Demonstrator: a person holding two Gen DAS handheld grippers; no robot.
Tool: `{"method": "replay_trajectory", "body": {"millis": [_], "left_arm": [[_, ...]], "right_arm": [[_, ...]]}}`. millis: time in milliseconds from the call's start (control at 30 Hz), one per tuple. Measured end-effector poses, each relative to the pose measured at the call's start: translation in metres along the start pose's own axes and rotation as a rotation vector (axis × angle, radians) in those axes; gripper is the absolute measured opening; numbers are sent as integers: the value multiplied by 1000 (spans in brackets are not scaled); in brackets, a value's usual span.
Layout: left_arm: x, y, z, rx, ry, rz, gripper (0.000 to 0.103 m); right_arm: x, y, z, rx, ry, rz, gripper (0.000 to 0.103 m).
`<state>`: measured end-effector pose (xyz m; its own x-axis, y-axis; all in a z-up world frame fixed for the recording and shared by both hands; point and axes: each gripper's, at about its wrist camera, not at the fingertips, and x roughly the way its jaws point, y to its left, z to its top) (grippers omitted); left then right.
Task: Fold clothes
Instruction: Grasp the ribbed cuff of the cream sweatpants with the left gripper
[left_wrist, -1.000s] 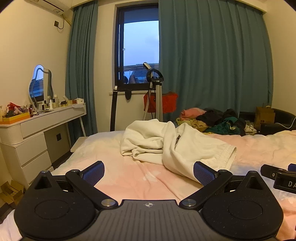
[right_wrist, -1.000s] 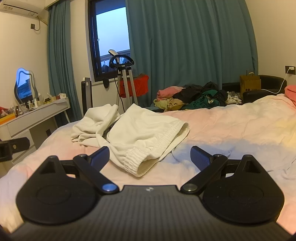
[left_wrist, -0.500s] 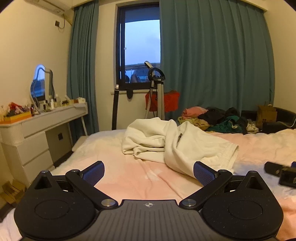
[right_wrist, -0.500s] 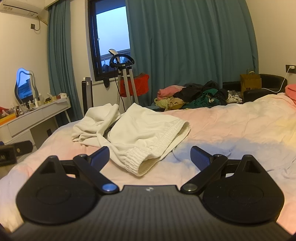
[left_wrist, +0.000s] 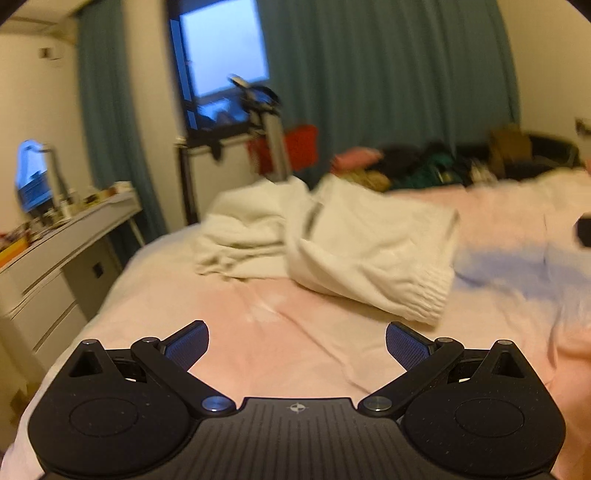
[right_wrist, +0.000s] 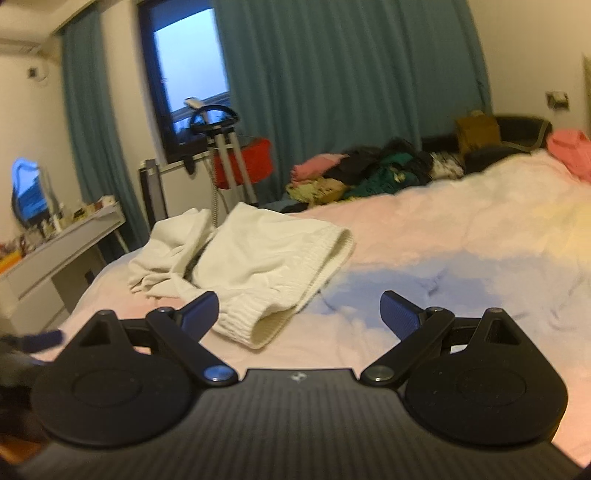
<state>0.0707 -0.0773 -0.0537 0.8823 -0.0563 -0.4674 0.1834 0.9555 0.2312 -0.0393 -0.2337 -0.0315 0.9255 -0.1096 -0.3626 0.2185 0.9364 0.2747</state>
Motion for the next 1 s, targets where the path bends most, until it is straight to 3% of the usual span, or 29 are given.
{"method": "replay_trajectory", "body": {"millis": [300,400,500,600,633,667,733,1000], "left_arm": [[74,-97,15,238,14,-30,102],[93,-128,10,304,-12,31,101],[117,-139,11,303,-25,120,92],[133,-128,16,219,6,101,70],[133,-120,19,180,8,55,56],[130,-111,23,147,0,14,52],[121,-92,31,94,-34,-36,35],[69,16,64,-85,-146,-70,18]], "right_arm": [[16,-50,-1,165,45,-47,95],[26,-58,-4,186,58,-57,95],[42,-64,-8,194,87,-63,95],[56,-70,-9,201,104,-67,95],[61,-72,-9,203,109,-69,95],[64,-74,-9,206,108,-70,95],[68,-77,-9,218,98,-74,95],[67,-67,-6,175,23,-59,95]]}}
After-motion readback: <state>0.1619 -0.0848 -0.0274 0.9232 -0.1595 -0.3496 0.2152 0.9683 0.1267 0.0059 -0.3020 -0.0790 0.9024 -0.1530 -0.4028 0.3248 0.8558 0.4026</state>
